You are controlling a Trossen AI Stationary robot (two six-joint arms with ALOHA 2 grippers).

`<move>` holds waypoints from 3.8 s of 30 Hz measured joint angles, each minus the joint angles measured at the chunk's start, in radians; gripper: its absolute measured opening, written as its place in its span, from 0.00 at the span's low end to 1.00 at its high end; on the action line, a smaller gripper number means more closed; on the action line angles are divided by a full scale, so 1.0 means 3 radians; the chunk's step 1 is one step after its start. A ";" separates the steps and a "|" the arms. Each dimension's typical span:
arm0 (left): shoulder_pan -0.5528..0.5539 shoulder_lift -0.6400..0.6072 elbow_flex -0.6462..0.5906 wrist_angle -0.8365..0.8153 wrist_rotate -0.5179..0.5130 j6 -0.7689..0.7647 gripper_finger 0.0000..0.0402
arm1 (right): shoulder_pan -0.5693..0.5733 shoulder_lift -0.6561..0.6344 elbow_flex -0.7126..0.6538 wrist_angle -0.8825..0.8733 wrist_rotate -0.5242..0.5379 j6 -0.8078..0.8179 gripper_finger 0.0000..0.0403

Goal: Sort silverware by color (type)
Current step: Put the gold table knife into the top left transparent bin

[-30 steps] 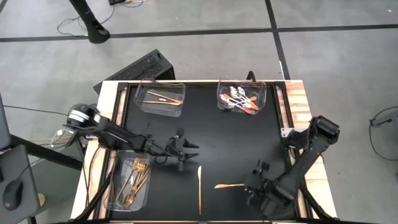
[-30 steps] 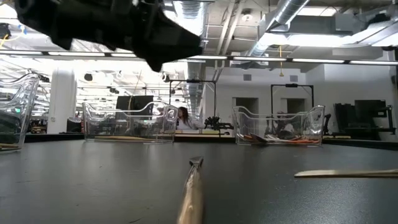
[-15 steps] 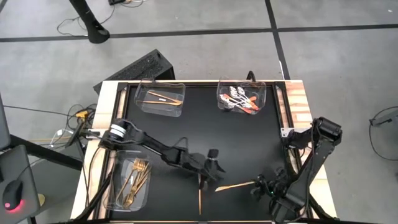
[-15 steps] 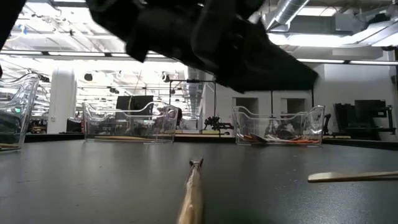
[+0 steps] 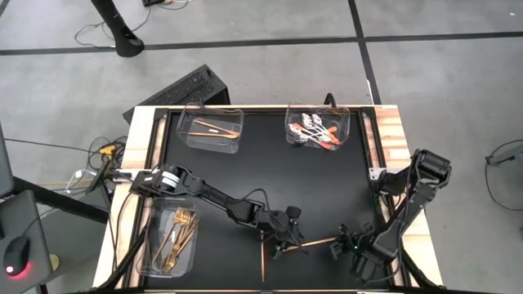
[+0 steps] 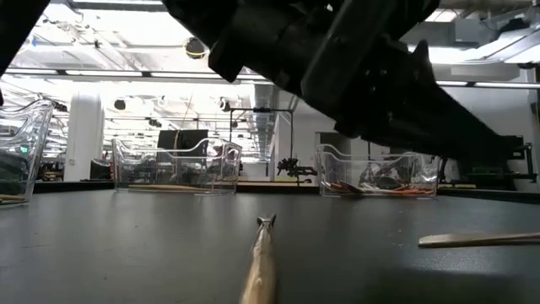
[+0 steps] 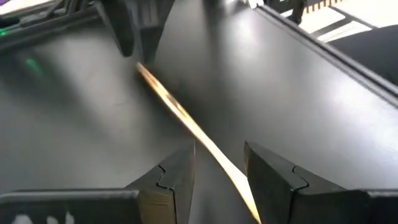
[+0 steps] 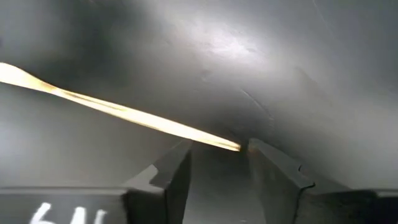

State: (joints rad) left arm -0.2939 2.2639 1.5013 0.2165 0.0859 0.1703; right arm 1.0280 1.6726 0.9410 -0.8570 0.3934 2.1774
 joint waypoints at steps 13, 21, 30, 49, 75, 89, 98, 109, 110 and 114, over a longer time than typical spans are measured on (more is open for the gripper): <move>-0.0003 0.0039 0.0001 -0.0060 0.0025 0.0040 0.31 | 0.0086 -0.0005 -0.0172 0.0301 -0.0010 -0.0018 0.57; 0.0008 0.0187 0.0006 -0.0135 -0.0066 0.0062 0.31 | 0.0089 -0.0021 -0.0298 0.0521 0.0173 -0.0050 0.57; 0.0032 0.0292 0.0014 -0.0048 -0.0064 0.0015 0.31 | 0.0086 -0.0046 -0.0314 0.0685 0.0254 -0.0120 0.57; 0.0039 0.0305 0.0006 -0.0061 -0.0083 -0.0072 0.31 | 0.0058 -0.0076 -0.0305 0.0880 -0.0057 -0.0696 0.34; 0.0079 0.0323 0.0450 -0.0621 -0.0160 -0.0134 0.31 | 0.0081 0.0422 0.0138 0.0406 0.0296 -0.3112 0.28; 0.0085 0.0327 0.0453 -0.0429 -0.0133 -0.0018 0.31 | 0.0088 0.1410 0.1224 -0.0613 0.0917 -0.4290 0.38; 0.0085 0.0321 0.0454 -0.0280 0.0021 0.0042 0.31 | -0.0002 0.1571 0.1310 -0.0567 0.1187 -0.4294 0.45; 0.0085 0.0320 0.0455 -0.0289 0.0022 0.0017 0.31 | -0.0189 0.1578 0.1307 -0.0472 0.1326 -0.4308 0.45; 0.0085 0.0319 0.0455 -0.0294 0.0022 0.0016 0.31 | -0.0218 0.1578 0.1307 -0.0472 0.1330 -0.4309 0.45; 0.0085 0.0363 0.0463 -0.0332 0.0061 -0.0020 0.31 | -0.0296 0.1578 0.1304 -0.0481 0.1339 -0.4310 0.45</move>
State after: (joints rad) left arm -0.2684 2.3728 1.6402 0.1170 0.1041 0.1644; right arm 0.9392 2.1460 1.3323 -1.0014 0.7950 0.8845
